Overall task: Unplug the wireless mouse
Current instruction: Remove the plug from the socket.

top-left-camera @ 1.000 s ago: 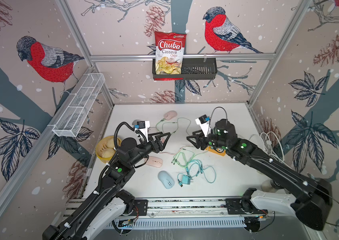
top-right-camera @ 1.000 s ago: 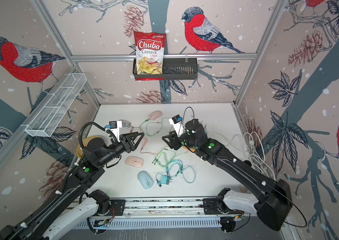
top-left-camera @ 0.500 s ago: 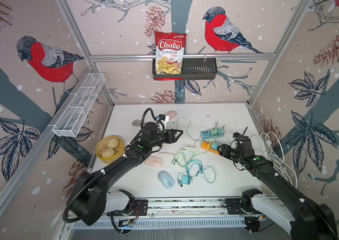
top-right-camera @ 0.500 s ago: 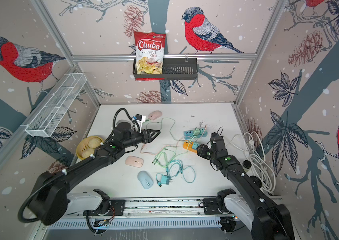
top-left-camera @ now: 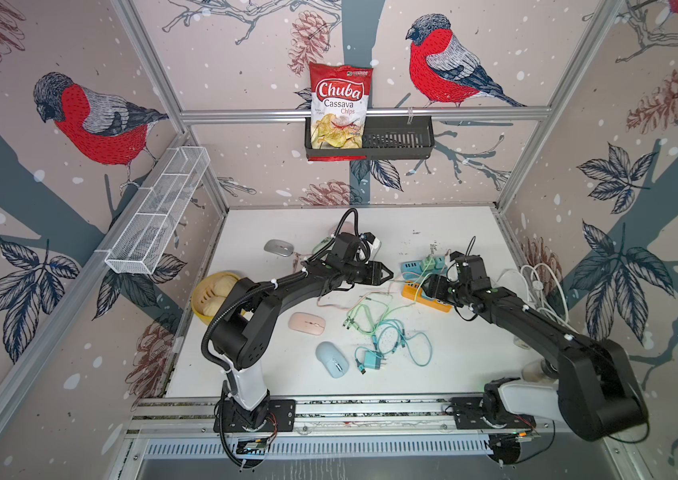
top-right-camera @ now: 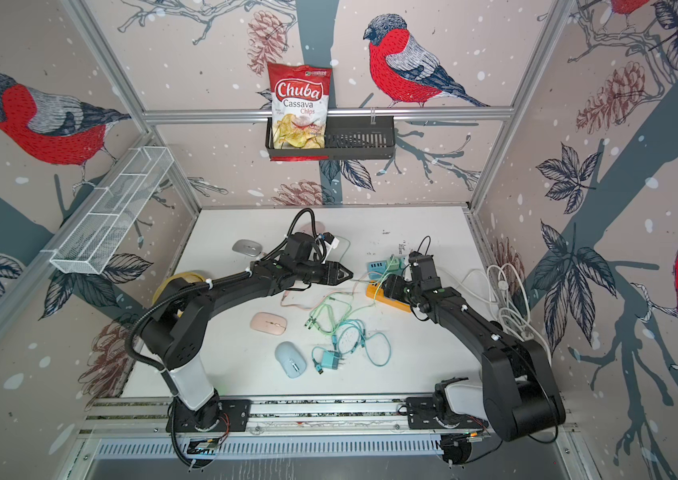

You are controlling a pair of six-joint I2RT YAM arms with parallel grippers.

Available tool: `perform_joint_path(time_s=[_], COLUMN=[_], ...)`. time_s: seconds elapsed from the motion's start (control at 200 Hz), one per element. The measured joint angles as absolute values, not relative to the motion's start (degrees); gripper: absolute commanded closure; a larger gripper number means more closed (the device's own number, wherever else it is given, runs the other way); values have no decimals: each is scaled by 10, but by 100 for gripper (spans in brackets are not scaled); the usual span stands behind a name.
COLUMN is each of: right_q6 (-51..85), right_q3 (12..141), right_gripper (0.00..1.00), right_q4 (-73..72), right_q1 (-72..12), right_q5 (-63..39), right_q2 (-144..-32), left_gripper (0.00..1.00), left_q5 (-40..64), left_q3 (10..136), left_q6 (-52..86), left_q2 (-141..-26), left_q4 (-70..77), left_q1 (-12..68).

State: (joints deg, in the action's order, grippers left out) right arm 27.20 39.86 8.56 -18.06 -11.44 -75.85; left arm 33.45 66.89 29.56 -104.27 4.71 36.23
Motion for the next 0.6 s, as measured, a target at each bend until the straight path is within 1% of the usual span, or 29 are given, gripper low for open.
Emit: perform_joint_path(time_s=[0.055,0.115,0.175,0.235,0.33,0.35,0.365,0.385,0.435,0.47,0.51,0.601], right_q6=[262,252,242,239,232,229,228,228,230,229,229,230], right_q3=[415,427,435,437,438,438,438,438,438,438,437,431], right_gripper=[46,54,56,60,61,60,56,50,28,21,19,20], right_q4=[86,87,85,82,77,77,77,77,82,90,95,99], right_q1=[-190,-198,-207,-217,-235,-238,-241,-243,-250,-255,-261,-277], right_q5=[-98,-85,-68,-53,-20,-14,-9,-4,4,13,25,50], right_q2=[-780,-800,-810,-812,-810,-809,-809,-808,-806,-805,-804,-804], left_gripper=[52,52,52,52,52,52,52,52,52,52,52,52], left_q5=[341,345,345,345,345,345,345,345,345,345,345,345], left_q3=[673,675,675,677,679,679,679,679,679,678,677,674], left_q6=[296,296,296,296,296,296,296,296,296,296,296,296], left_q2=[-1056,-1063,-1065,-1065,-1065,-1065,-1065,-1065,-1066,-1066,-1066,-1066], left_q4=[45,42,39,37,36,35,35,34,32,32,33,33], left_q1=[363,363,363,364,364,364,364,364,364,364,364,364])
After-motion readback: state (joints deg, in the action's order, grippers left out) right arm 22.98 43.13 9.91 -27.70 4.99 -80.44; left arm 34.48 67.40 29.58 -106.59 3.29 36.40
